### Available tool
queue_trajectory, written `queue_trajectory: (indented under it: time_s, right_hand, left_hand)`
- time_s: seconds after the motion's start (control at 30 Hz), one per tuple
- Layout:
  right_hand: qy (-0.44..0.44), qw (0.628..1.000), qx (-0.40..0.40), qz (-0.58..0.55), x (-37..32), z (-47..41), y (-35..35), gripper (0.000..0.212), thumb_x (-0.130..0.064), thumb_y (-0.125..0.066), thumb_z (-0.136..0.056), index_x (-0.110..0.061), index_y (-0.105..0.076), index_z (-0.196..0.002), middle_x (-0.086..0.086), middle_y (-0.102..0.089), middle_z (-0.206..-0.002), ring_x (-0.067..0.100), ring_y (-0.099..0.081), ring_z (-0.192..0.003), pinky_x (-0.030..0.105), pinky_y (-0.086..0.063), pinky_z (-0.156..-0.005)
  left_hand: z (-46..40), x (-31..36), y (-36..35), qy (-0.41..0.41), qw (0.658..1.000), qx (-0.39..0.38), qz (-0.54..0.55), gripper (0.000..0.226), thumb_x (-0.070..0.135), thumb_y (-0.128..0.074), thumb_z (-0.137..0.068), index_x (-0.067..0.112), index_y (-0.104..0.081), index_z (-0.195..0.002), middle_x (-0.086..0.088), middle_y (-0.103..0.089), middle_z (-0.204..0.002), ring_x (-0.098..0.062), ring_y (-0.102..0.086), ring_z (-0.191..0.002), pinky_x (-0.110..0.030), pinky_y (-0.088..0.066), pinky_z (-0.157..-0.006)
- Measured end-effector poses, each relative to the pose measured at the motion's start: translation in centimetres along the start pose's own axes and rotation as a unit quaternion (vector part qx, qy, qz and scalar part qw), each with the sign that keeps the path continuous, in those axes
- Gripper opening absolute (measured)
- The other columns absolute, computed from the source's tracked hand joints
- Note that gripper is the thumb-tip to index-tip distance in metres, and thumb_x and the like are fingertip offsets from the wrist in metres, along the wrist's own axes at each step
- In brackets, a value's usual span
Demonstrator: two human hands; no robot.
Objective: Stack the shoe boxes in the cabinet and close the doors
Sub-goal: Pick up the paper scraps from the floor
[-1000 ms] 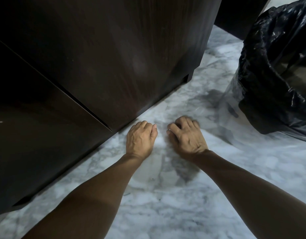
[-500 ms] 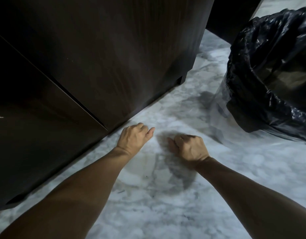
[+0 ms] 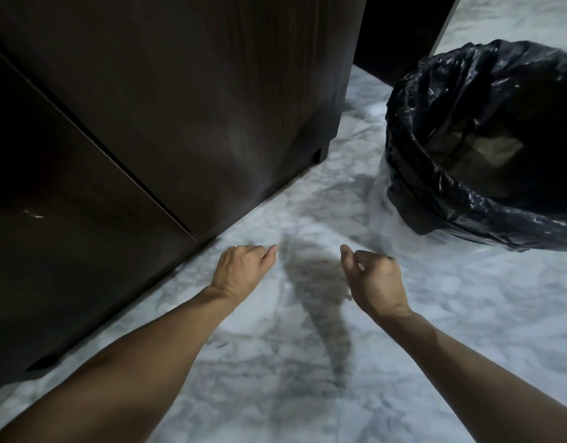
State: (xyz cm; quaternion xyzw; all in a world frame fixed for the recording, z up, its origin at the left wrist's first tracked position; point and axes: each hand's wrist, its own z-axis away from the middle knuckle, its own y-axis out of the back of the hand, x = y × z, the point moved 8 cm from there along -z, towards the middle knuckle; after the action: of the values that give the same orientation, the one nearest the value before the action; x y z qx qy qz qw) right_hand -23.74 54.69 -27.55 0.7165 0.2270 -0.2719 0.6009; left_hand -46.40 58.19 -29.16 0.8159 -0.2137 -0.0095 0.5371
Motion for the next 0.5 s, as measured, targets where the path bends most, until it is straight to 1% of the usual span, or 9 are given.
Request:
queue_trajectory:
  time_s: [0.07,0.1,0.17,0.2,0.23,0.27,0.33,0.4,0.5]
  right_hand:
    - [-0.009,1.000,-0.023,-0.019,-0.5,-0.1,0.4,0.060,-0.037,-0.055,-0.096,-0.019,-0.025,-0.047,-0.003,-0.028,-0.037,0.014,-0.036,-0.038,0.032,-0.026,-0.050]
    - [-0.006,0.999,-0.038,-0.020,-0.9,-0.1,0.4,0.058,-0.038,-0.056,-0.095,-0.021,-0.028,-0.047,-0.005,-0.031,-0.038,0.016,-0.044,-0.040,0.031,-0.030,-0.051]
    - [0.002,0.997,-0.074,-0.005,-1.7,-0.4,-0.2,0.050,-0.043,-0.056,-0.094,-0.020,-0.039,-0.052,-0.001,-0.047,-0.045,0.032,-0.060,-0.054,0.034,-0.040,-0.053]
    - [0.003,0.995,-0.093,0.028,-1.8,-0.6,-0.8,0.046,-0.046,-0.054,-0.094,-0.017,-0.048,-0.059,0.007,-0.058,-0.055,0.038,-0.062,-0.065,0.035,-0.041,-0.056]
    - [0.003,0.990,-0.119,0.077,-1.9,-0.7,-1.8,0.045,-0.049,-0.050,-0.095,-0.012,-0.058,-0.071,0.013,-0.066,-0.069,0.039,-0.062,-0.074,0.035,-0.041,-0.061]
    - [0.004,0.980,-0.149,0.130,-1.8,-0.7,-3.1,0.048,-0.052,-0.045,-0.096,-0.009,-0.062,-0.085,0.015,-0.069,-0.082,0.038,-0.062,-0.082,0.035,-0.041,-0.065]
    - [0.007,0.962,-0.191,0.193,-1.6,-0.5,-5.4,0.051,-0.054,-0.038,-0.098,-0.008,-0.061,-0.102,0.016,-0.070,-0.096,0.037,-0.062,-0.092,0.035,-0.041,-0.071]
    - [0.014,0.959,-0.201,0.201,-1.8,-0.4,-6.8,0.048,-0.051,-0.037,-0.099,-0.009,-0.058,-0.110,0.016,-0.069,-0.103,0.037,-0.062,-0.096,0.037,-0.043,-0.074]
    - [0.053,0.954,-0.213,0.206,-2.3,-0.7,-8.5,0.041,-0.046,-0.037,-0.100,-0.009,-0.048,-0.115,0.016,-0.069,-0.105,0.038,-0.064,-0.094,0.037,-0.039,-0.068]
  left_hand:
    - [-0.5,0.5,1.5,0.036,0.998,0.005,0.049,0.054,0.034,-0.051,-0.086,0.008,-0.036,-0.042,-0.015,-0.037,-0.036,-0.035,-0.032,-0.032,-0.023,-0.024,-0.039]
    - [-0.7,0.7,2.2,0.054,0.996,0.007,0.067,0.053,0.035,-0.051,-0.087,0.009,-0.034,-0.043,-0.015,-0.035,-0.037,-0.036,-0.029,-0.035,-0.023,-0.022,-0.042]
    - [-0.9,1.0,3.2,0.090,0.992,0.004,0.092,0.053,0.036,-0.053,-0.088,0.014,-0.027,-0.047,-0.011,-0.026,-0.038,-0.033,-0.021,-0.041,-0.024,-0.020,-0.045]
    - [-0.8,1.0,3.3,0.107,0.989,-0.004,0.098,0.053,0.034,-0.055,-0.088,0.016,-0.025,-0.049,-0.008,-0.021,-0.040,-0.032,-0.018,-0.044,-0.025,-0.020,-0.046]
    - [-0.5,1.0,3.2,0.120,0.988,-0.017,0.100,0.054,0.032,-0.058,-0.088,0.016,-0.024,-0.050,-0.006,-0.020,-0.041,-0.031,-0.018,-0.045,-0.026,-0.020,-0.046]
    - [-0.1,1.0,3.0,0.130,0.986,-0.032,0.097,0.053,0.030,-0.059,-0.088,0.016,-0.025,-0.050,-0.008,-0.022,-0.040,-0.031,-0.018,-0.045,-0.027,-0.022,-0.046]
    - [1.2,1.0,2.7,0.138,0.986,-0.057,0.080,0.052,0.028,-0.061,-0.087,0.014,-0.031,-0.047,-0.017,-0.036,-0.039,-0.036,-0.025,-0.041,-0.028,-0.026,-0.046]
    - [2.4,0.9,2.3,0.148,0.983,-0.077,0.075,0.052,0.024,-0.066,-0.087,0.009,-0.039,-0.045,-0.020,-0.044,-0.041,-0.040,-0.037,-0.039,-0.029,-0.029,-0.045]
    - [3.9,0.5,1.6,0.182,0.975,-0.107,0.068,0.050,0.026,-0.065,-0.090,0.002,-0.050,-0.049,-0.019,-0.051,-0.045,-0.039,-0.045,-0.043,-0.030,-0.031,-0.047]
